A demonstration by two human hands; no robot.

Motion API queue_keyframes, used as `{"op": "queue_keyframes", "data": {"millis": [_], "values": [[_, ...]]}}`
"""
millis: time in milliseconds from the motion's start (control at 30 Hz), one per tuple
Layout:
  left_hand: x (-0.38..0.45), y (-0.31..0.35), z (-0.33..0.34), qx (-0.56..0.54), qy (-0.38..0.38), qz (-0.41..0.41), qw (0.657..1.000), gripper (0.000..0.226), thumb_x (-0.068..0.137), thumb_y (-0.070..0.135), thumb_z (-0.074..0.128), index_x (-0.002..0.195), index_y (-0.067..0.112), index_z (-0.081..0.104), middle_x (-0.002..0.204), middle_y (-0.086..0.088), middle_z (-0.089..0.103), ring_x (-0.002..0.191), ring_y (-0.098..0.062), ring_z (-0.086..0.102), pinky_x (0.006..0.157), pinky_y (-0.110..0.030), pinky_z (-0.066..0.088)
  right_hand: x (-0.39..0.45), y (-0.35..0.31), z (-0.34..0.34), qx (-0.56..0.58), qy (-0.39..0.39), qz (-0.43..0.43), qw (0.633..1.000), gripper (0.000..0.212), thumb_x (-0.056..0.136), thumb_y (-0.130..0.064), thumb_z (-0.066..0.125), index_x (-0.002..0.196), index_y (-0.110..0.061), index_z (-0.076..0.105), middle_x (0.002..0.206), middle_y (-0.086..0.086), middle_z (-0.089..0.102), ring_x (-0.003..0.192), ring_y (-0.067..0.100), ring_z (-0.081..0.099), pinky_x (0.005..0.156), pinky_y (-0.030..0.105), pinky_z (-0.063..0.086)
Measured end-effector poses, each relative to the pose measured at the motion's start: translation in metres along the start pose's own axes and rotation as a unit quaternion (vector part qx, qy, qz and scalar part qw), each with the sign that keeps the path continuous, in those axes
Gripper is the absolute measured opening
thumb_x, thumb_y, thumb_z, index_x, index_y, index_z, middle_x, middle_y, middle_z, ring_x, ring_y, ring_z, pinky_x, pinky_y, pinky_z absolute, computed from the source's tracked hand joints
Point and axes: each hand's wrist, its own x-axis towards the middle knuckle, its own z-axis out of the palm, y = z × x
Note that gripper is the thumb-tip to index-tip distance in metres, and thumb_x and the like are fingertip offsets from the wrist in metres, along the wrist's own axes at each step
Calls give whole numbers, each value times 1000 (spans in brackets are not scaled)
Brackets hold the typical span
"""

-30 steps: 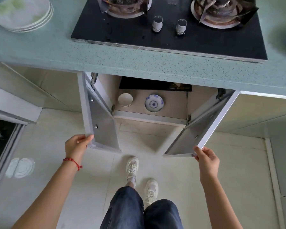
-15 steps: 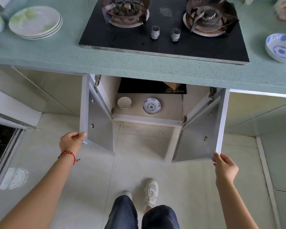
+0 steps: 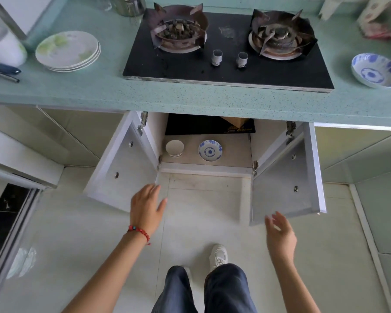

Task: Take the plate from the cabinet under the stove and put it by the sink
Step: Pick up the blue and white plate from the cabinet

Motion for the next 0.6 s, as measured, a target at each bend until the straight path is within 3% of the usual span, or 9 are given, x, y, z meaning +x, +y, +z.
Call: {"op": "queue_keyframes", "data": {"millis": [233,300,400,533,600], "values": [[3,32,23,100,-78,37,991,41,73,22,73,107,2,62,108,-17,68,100,-34,64,84,-54,49,15,-22,25,-132,-117,-151,973,42,89,-24,54,127,-7,45,132,15,52,122,31,47,100,41,39],[10,36,31,119,-99,37,987,40,86,35,48,107,4,62,108,-15,69,101,-33,64,85,-52,50,35,-25,27,-156,-126,-164,966,42,90,-24,53,127,-7,45,133,15,52,122,31,47,101,42,39],[27,47,44,134,-141,31,980,69,93,46,9,108,4,62,109,-13,69,102,-31,63,85,-50,50,68,-27,28,-186,-142,-179,956,42,90,-23,52,128,-7,44,134,14,51,123,30,45,102,43,38],[59,63,67,135,-148,21,980,68,93,46,9,108,3,61,109,-15,69,102,-32,63,84,-50,50,111,-23,39,-207,-172,-189,944,42,91,-25,50,129,-8,42,136,12,49,125,28,43,103,41,36],[78,68,82,133,-141,20,981,51,91,39,31,109,2,60,110,-17,68,103,-34,63,85,-51,50,132,-23,50,-214,-187,-196,939,42,91,-25,49,129,-8,42,136,12,49,124,28,43,104,40,35]]}}
